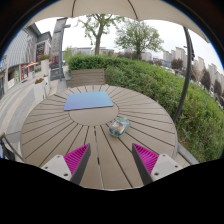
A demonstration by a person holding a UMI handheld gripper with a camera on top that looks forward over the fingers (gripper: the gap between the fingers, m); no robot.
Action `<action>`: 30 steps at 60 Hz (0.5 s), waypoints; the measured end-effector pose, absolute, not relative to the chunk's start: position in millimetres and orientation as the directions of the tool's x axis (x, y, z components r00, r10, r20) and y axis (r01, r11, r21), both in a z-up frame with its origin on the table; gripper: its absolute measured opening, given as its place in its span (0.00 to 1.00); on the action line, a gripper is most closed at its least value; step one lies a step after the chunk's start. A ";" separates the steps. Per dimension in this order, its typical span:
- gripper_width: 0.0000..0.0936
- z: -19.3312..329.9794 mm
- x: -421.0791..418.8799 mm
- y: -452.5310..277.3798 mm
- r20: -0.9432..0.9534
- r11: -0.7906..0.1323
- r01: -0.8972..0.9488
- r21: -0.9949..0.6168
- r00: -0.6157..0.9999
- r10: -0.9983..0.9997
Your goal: Arrange mouse
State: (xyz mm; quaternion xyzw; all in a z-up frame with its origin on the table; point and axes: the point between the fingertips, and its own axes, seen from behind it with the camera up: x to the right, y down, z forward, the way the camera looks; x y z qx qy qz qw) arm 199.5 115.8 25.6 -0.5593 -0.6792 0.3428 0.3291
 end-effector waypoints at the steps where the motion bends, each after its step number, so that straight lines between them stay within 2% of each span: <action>1: 0.91 24.2 195.5 115.3 0.061 0.138 0.534 -0.834 -0.159 0.985; 30: 0.92 -8.7 86.7 111.5 0.013 0.106 0.580 -0.808 -0.162 0.987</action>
